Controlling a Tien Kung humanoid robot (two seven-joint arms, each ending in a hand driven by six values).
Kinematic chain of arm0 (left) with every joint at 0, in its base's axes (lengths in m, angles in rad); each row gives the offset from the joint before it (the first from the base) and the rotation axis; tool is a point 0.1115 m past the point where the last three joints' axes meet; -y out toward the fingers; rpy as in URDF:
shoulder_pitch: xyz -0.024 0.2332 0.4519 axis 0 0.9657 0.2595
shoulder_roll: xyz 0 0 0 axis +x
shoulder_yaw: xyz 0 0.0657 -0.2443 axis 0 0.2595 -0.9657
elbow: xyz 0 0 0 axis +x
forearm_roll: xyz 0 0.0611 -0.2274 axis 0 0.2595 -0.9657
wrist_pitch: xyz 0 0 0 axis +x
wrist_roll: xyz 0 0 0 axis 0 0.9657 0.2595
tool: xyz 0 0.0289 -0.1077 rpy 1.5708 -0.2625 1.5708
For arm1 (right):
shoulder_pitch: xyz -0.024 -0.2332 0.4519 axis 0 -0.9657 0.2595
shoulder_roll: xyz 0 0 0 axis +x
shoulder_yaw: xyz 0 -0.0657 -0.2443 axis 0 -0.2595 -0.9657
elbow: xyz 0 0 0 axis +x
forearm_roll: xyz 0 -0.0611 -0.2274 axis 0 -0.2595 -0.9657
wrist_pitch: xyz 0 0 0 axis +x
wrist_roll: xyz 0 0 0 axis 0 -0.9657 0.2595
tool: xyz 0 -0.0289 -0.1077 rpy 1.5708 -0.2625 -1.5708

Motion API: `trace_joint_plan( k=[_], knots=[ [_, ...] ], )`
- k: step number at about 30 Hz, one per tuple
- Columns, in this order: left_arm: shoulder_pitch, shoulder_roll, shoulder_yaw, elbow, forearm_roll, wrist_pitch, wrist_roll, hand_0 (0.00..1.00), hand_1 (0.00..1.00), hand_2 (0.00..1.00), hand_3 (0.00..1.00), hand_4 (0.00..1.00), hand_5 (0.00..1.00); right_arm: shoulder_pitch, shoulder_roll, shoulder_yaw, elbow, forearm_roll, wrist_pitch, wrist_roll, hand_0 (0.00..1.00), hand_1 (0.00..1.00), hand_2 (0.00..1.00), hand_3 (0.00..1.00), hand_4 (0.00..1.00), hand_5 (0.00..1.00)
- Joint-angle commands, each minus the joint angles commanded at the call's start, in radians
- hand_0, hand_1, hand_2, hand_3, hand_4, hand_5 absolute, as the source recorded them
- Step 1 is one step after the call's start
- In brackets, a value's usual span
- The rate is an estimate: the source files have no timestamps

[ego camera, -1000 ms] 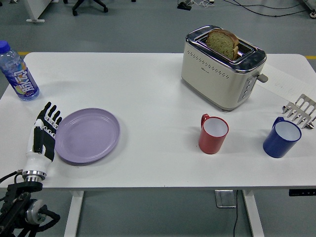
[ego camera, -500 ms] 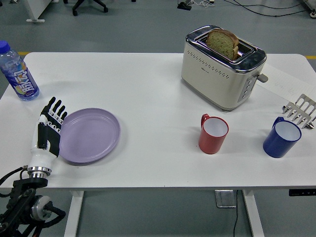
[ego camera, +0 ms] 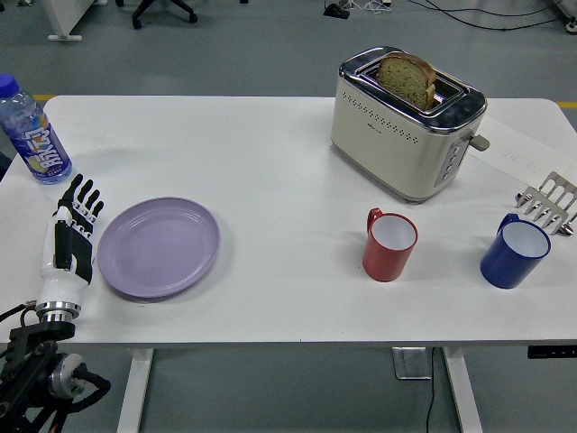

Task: Push plate across desktop

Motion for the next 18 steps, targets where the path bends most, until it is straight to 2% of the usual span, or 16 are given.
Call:
trace_joint_plan(
  k=[8,18],
  knots=[
    [-0.003,-0.002,0.022,0.037,-0.020,-0.017,0.013,0.927,0.932,0.942,0.934,0.491,0.998,-0.004,0.002,0.002,0.000,-0.003,0.000,-0.002,0.603,0.547,0.652,0.611,0.143,0.343],
    [-0.006,-0.008,0.053,0.041,-0.037,-0.024,0.013,0.925,0.932,0.942,0.930,0.493,0.998,-0.008,0.002,-0.001,0.000,-0.002,0.000,-0.003,0.602,0.546,0.652,0.611,0.144,0.343]
  ],
)
